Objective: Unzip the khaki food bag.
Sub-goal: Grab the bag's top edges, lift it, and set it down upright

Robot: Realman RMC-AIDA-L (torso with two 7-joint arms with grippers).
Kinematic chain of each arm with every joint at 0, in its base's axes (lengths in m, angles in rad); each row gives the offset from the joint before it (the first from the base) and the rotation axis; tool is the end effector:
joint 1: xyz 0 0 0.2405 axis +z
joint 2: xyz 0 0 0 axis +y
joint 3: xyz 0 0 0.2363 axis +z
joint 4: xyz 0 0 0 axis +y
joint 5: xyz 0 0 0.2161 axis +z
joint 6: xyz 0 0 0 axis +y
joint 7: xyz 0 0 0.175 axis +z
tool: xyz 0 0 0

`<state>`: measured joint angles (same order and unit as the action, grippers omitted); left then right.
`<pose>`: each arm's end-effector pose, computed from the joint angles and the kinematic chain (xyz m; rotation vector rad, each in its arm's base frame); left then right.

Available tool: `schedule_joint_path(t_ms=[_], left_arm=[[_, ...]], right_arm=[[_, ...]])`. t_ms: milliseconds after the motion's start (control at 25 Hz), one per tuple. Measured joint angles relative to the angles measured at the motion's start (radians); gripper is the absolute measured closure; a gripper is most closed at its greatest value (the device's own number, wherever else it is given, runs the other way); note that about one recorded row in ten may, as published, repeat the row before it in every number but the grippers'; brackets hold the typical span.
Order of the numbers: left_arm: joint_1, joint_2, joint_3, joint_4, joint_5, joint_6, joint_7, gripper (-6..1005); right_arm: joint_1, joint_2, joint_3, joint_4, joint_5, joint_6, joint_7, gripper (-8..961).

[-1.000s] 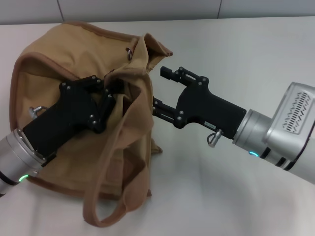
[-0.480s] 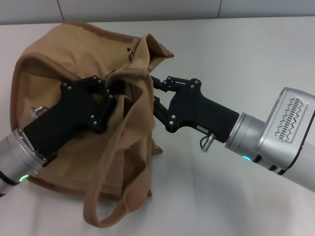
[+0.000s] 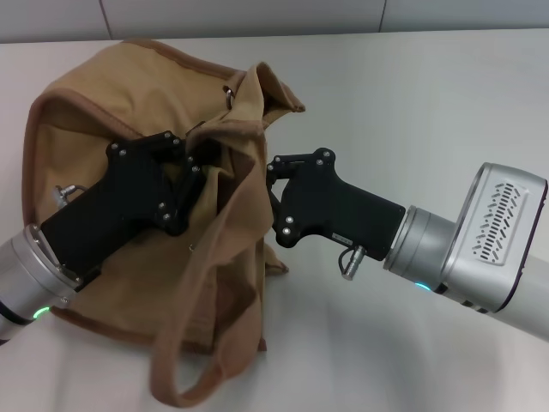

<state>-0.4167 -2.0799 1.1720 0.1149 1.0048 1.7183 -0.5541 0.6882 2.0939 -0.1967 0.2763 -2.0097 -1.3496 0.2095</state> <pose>-0.2254 0.2767 -0.0406 -2.2338 -0.2264 -1.2719 0.1654 0.2970 -0.1344 -2.4340 0.0852 1.0479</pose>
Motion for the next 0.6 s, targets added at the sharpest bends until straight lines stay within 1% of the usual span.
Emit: schedule_joint_path(t_ms=[240, 480, 600], left_arm=[[0.0, 0.0, 0.001, 0.0, 0.0, 0.003, 0.004, 936], [-0.002, -0.001, -0.008, -0.017, -0.014, 0.009, 0.049, 935], [-0.018, -0.002, -0.017, -0.069, -0.092, 0.014, 0.051, 934]], right_arm=[[0.008, 0.0, -0.005, 0.001, -0.001, 0.0, 0.002, 951], [0.003, 0.0, -0.006, -0.006, -0.002, -0.001, 0.002, 950], [-0.011, 0.0, 0.0, -0.009, -0.002, -0.004, 0.002, 950]])
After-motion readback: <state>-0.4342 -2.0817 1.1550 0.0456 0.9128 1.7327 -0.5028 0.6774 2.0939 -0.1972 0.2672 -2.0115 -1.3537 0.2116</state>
